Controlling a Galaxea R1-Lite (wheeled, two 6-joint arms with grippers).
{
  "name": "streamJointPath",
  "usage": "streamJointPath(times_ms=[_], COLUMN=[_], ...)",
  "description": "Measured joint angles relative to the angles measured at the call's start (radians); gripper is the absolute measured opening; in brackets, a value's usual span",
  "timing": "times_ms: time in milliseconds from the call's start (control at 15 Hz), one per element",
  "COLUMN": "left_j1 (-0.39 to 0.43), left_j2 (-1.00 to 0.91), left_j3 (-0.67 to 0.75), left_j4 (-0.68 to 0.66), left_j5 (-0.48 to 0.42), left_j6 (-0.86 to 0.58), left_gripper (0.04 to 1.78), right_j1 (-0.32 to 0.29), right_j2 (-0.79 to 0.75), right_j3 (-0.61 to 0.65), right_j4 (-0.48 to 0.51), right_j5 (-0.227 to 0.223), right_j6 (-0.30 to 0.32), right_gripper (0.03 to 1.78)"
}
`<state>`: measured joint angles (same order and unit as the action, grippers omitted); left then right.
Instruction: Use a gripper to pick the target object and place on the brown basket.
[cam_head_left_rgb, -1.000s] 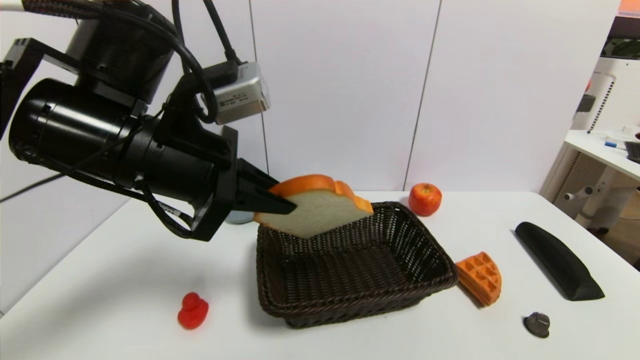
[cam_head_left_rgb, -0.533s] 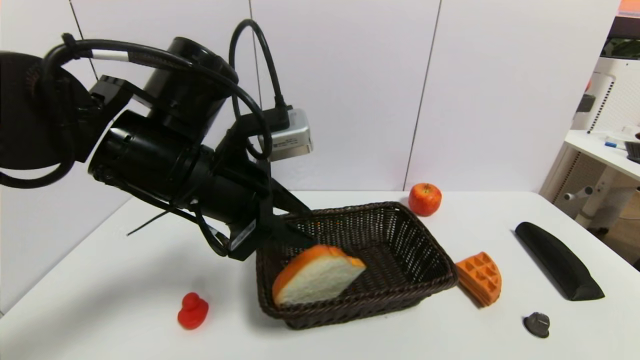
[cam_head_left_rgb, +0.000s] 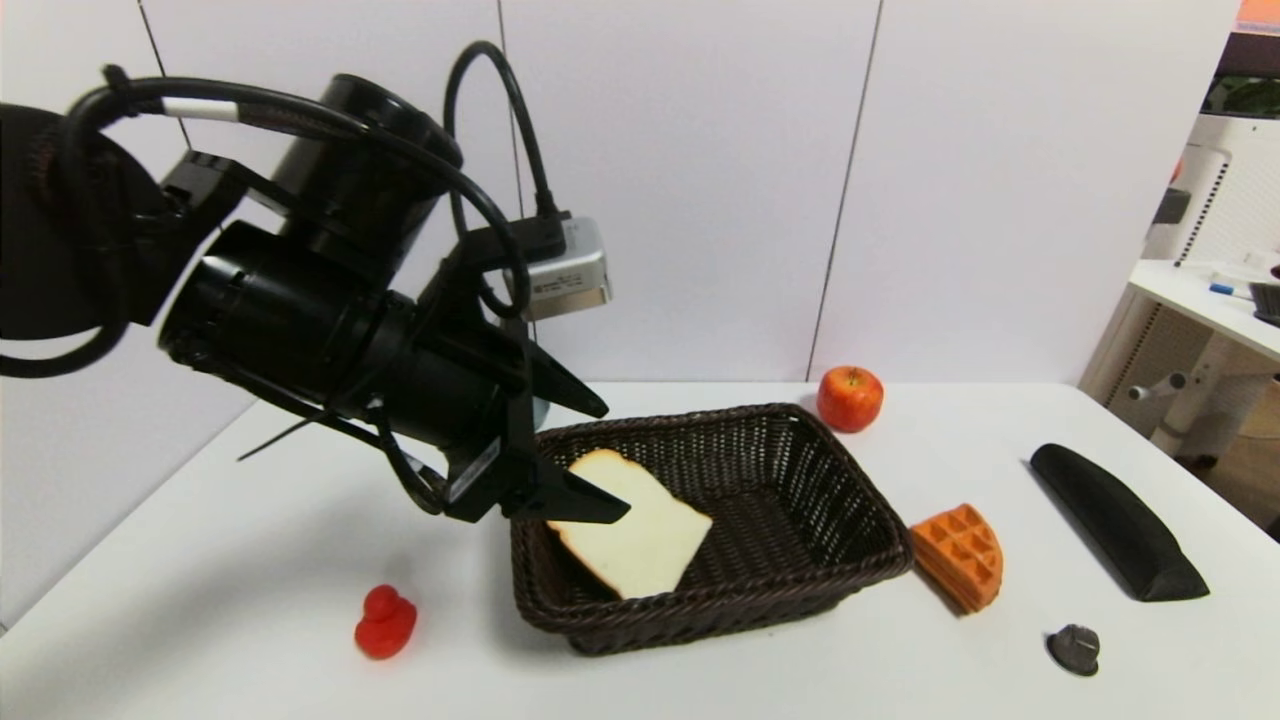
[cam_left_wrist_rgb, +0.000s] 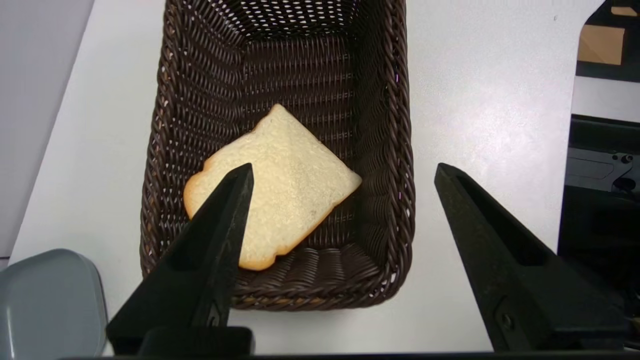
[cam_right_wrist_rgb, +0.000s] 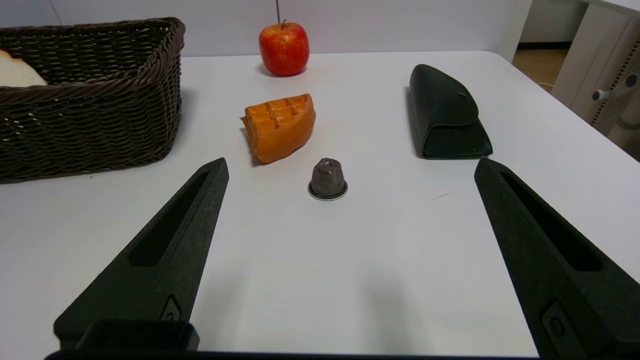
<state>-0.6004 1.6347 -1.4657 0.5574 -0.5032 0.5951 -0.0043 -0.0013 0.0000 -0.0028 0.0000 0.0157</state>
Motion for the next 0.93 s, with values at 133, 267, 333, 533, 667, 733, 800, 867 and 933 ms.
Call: streamJointPath(times_ms=[133, 267, 333, 533, 667, 733, 800, 867, 933], left_j1=[0.033, 0.095, 0.136, 0.295, 0.393, 0.427, 0.454, 0.477, 0.499], left_j2=[-0.087, -0.199, -0.260, -0.465, -0.618, -0.695, -0.771, -0.853, -0.926], left_j3=[0.058, 0.156, 0.216, 0.463, 0.674, 0.778, 0.879, 0.980, 1.063], left_j4=[-0.005, -0.014, -0.023, -0.105, -0.230, -0.306, -0.387, -0.478, -0.558], left_j5=[0.000, 0.000, 0.001, 0.002, 0.016, 0.039, 0.081, 0.141, 0.206], left_j6=[-0.018, -0.025, -0.029, -0.071, -0.148, -0.198, -0.250, -0.297, -0.329], left_gripper=[1.43, 1.50, 1.52, 1.58, 1.61, 1.62, 1.63, 1.64, 1.65], right_j1=[0.000, 0.000, 0.000, 0.000, 0.000, 0.000, 0.000, 0.000, 0.000], right_j2=[0.000, 0.000, 0.000, 0.000, 0.000, 0.000, 0.000, 0.000, 0.000], right_j3=[0.000, 0.000, 0.000, 0.000, 0.000, 0.000, 0.000, 0.000, 0.000], right_j4=[0.000, 0.000, 0.000, 0.000, 0.000, 0.000, 0.000, 0.000, 0.000], right_j5=[0.000, 0.000, 0.000, 0.000, 0.000, 0.000, 0.000, 0.000, 0.000], right_j6=[0.000, -0.001, 0.000, 0.000, -0.001, 0.000, -0.001, 0.000, 0.000], right_gripper=[1.70, 1.70, 1.70, 1.70, 1.70, 1.70, 1.70, 1.70, 1.70])
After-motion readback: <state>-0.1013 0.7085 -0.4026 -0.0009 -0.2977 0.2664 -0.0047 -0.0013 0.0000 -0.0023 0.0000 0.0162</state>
